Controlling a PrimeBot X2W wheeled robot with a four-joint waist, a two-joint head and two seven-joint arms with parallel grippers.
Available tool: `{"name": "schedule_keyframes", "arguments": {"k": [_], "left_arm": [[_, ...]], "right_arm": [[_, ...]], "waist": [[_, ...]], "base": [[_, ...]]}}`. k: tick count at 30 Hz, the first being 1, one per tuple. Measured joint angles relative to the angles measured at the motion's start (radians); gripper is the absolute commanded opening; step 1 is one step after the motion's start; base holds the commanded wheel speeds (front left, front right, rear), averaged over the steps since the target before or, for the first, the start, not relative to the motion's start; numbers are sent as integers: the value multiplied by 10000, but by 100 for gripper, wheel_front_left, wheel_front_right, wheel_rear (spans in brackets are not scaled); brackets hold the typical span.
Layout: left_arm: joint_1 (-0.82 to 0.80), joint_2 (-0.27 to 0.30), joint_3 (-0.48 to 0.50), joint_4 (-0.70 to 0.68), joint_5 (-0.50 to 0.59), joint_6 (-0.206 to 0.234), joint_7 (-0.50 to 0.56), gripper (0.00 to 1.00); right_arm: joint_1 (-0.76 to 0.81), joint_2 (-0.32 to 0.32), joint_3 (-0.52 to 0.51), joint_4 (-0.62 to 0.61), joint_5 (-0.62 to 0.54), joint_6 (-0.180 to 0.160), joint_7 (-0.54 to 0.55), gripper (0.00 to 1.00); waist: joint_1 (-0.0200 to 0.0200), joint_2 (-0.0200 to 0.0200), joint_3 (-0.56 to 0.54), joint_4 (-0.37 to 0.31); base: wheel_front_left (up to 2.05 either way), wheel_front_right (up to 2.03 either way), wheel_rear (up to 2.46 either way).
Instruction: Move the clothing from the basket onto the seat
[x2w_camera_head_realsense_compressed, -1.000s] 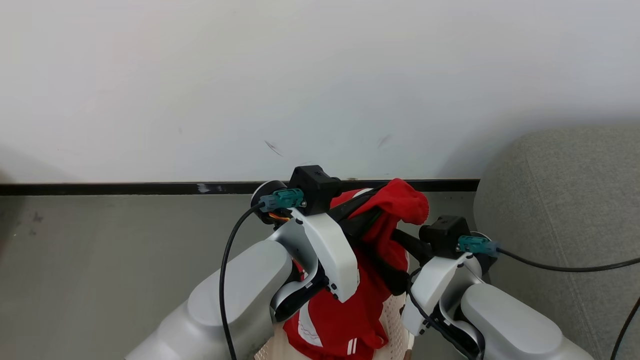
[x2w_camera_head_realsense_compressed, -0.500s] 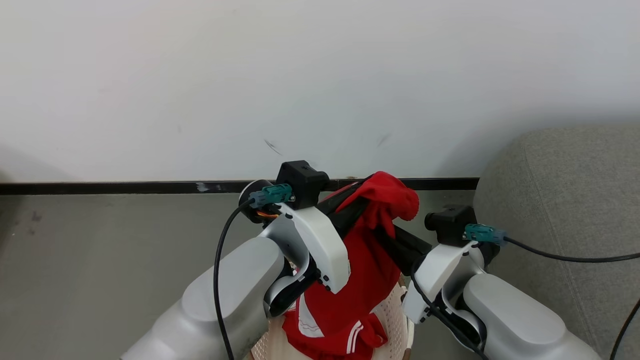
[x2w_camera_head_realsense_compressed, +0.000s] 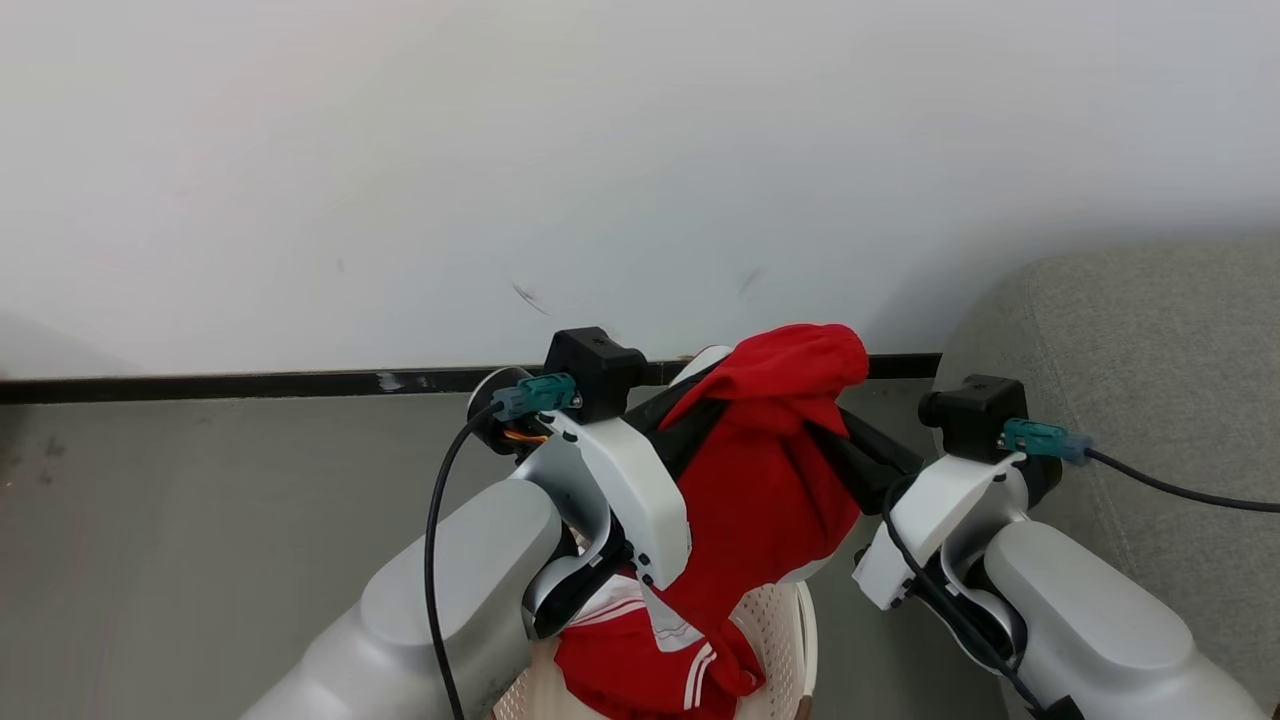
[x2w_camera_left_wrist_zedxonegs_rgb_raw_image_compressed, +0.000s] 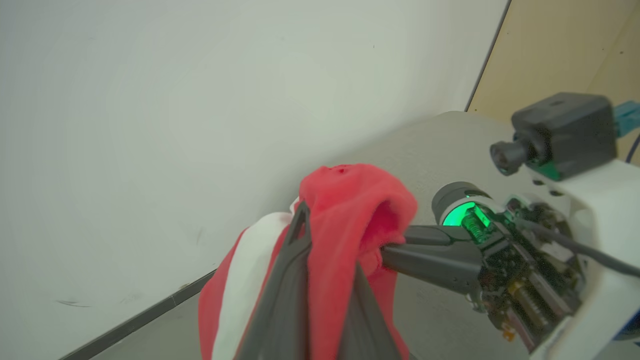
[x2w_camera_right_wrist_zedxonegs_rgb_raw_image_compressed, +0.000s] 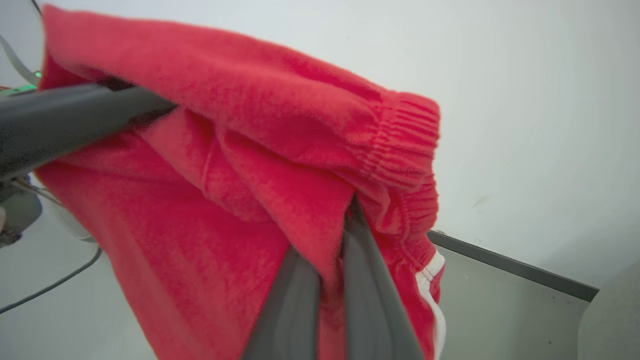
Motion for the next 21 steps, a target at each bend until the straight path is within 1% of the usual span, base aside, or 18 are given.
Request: {"name": "schedule_keyframes", "arguments": {"k": [1, 2, 3, 4, 7, 13, 21], "left_arm": [[10, -4, -19, 15, -19, 0, 8, 0], [22, -15, -23, 25, -61, 0, 10, 30], [40, -23, -21, 25, -69, 0, 10, 97], [67, -25, -19, 25, -71, 0, 10, 100], [129, -21, -10, 23, -104, 0, -2, 100], [171, -12, -8, 17, -128, 0, -79, 100], [192, 8, -155, 2, -25, -4, -186, 100]], "right_arm": [[19, -13, -71, -13, 0, 2, 0, 0], [35, -23, -140, -31, -2, 2, 0, 0], [65, -38, -211, -58, -2, 2, 0, 0], [120, -58, -276, -94, -2, 2, 0, 0], [189, -121, -372, -96, -6, 0, 0, 0], [351, -393, -965, -171, -21, 0, 0, 0], [662, -564, -1779, -489, -128, 0, 0, 0]], "waist": [[0, 0, -5, -18], [0, 0, -10, -36], [0, 0, -14, -55], [0, 0, -18, -75], [0, 0, -25, -116], [0, 0, -38, -243], [0, 0, -30, -455]], "base": [[0, 0, 0], [0, 0, 0], [0, 0, 0], [0, 0, 0], [0, 0, 0], [0, 0, 0], [0, 0, 0]]}}
